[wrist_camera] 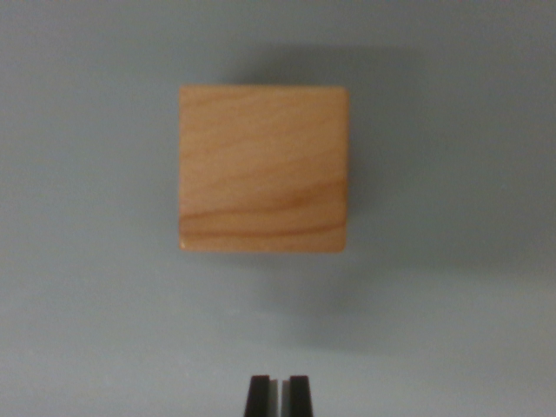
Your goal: Push wooden cube
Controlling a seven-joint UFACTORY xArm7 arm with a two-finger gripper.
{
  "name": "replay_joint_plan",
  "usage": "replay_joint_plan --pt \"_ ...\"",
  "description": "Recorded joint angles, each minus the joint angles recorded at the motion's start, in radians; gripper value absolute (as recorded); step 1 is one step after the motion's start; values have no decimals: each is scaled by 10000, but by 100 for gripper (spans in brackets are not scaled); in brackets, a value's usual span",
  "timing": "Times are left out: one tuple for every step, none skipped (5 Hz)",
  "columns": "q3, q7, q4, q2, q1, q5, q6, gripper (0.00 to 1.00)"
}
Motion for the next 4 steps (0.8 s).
replay_joint_plan --pt "6 -6 -239 37 7 -16 -256 0" --pt "6 -6 -239 37 7 -16 -256 0" --pt "11 -10 -428 66 13 -28 -458 0" --pt "11 -10 -428 66 13 -28 -458 0"
